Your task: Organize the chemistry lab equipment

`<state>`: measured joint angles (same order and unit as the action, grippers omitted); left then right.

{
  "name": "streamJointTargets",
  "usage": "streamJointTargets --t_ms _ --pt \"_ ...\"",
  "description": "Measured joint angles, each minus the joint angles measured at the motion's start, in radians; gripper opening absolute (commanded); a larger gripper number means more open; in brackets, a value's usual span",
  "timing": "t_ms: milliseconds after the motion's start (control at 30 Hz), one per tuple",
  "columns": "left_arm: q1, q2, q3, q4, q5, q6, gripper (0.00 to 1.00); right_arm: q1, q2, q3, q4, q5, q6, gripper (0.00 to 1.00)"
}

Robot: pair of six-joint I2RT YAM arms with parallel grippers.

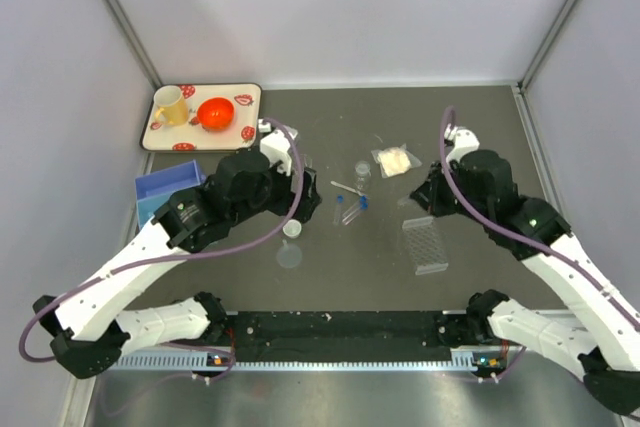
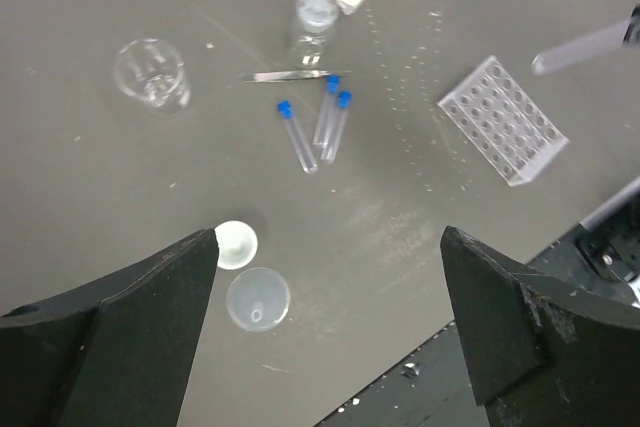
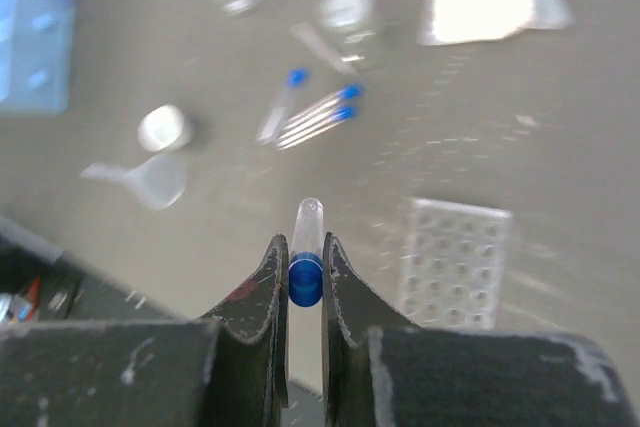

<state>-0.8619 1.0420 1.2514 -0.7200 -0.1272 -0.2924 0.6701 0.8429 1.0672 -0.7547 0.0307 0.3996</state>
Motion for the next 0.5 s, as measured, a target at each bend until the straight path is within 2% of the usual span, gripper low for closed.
streamJointTargets --t_ms 167,500 --pt "0.0 -0.081 -0.052 -0.014 -0.089 -0.029 0.97 -0.175 0.052 -0.066 0.003 0.088 -0.012 0.0" --pt "0.0 -0.105 -0.129 -0.014 -0.114 -0.047 0.96 -0.202 0.222 -0.145 0.052 0.08 -0.017 0.0"
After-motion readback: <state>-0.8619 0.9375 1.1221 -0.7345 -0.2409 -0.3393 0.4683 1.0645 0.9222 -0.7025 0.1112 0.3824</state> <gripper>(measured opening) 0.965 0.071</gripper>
